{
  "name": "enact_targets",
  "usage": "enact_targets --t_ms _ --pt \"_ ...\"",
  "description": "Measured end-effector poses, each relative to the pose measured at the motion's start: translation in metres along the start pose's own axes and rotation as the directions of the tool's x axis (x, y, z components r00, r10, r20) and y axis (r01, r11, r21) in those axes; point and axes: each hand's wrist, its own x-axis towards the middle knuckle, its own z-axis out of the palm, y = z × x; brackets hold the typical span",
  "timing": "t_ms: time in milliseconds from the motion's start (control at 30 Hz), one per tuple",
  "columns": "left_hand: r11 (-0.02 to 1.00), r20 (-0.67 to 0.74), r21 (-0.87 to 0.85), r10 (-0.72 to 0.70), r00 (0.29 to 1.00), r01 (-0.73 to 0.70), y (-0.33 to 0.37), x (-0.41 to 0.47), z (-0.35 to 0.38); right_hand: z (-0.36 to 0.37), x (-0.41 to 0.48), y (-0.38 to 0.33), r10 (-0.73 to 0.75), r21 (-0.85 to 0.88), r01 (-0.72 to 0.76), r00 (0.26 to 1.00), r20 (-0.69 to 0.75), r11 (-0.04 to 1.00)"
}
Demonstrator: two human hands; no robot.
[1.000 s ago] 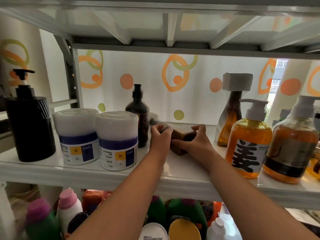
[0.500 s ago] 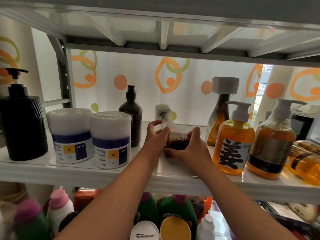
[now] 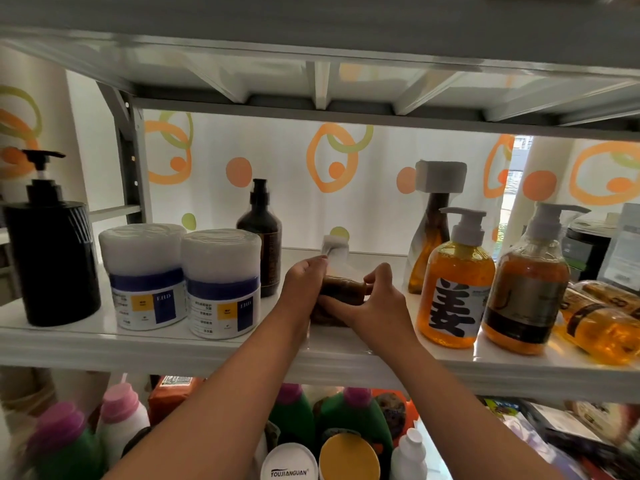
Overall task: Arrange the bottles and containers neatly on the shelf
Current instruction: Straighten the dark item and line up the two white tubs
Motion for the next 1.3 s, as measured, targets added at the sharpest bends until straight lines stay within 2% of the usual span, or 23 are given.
enact_targets --t_ms 100,167,233,300,400,533,600,700,767,900,1033,1300 --pt "0.996 -0.055 -0.083 -0.048 0.997 0.043 0.002 -0.002 -0.008 0.005 -0.003 -0.005 0.000 0.035 0.001 1.000 -0.023 0.999" --pt "0.984 -0.068 -0.171 -0.064 0.996 0.051 0.004 -0.005 -0.013 0.005 -0.005 -0.007 0.000 0.021 -0.001 1.000 0.027 1.000" --pt "0.974 -0.055 -0.224 -0.025 0.998 0.012 0.004 -0.009 -0.014 0.002 -0.004 -0.006 0.056 0.064 -0.062 0.994 0.091 0.996" --pt "0.980 -0.025 -0.193 0.051 0.998 -0.055 0.003 -0.011 -0.011 -0.001 -0.003 -0.003 0.118 0.132 -0.132 0.987 0.107 0.982" --pt "0.983 -0.015 -0.140 0.122 0.992 -0.123 0.002 -0.013 -0.009 -0.001 -0.002 0.002 0.136 0.061 -0.139 0.990 0.047 0.988" --pt "0.968 -0.026 -0.183 0.170 0.985 -0.172 0.003 -0.014 -0.009 -0.004 -0.001 0.003 0.226 0.124 -0.250 0.958 0.178 0.960" --pt "0.980 -0.004 -0.148 0.134 0.991 -0.133 0.003 -0.016 -0.008 -0.004 0.000 0.004 0.213 0.109 -0.234 0.961 0.174 0.966" --pt "0.997 0.021 -0.075 -0.034 0.999 0.035 0.004 -0.018 -0.004 -0.004 -0.002 0.003 0.181 0.087 -0.196 0.971 0.155 0.977" --pt "0.995 0.010 0.001 -0.099 0.995 0.099 0.005 -0.018 -0.003 -0.003 -0.002 0.004 0.164 0.077 -0.178 0.974 0.154 0.981" --pt "0.994 -0.037 0.036 -0.101 0.994 0.102 0.004 -0.020 -0.004 -0.003 -0.004 0.004 0.129 0.062 -0.141 0.977 0.172 0.988" --pt "0.994 -0.079 0.093 -0.043 0.996 0.050 0.002 -0.024 -0.010 -0.002 -0.005 0.002 0.085 0.053 -0.098 0.974 0.210 0.994" --pt "0.999 -0.112 0.025 -0.036 0.993 0.039 0.006 -0.038 -0.019 0.000 -0.007 0.000 0.006 0.069 -0.025 0.965 0.263 0.997"
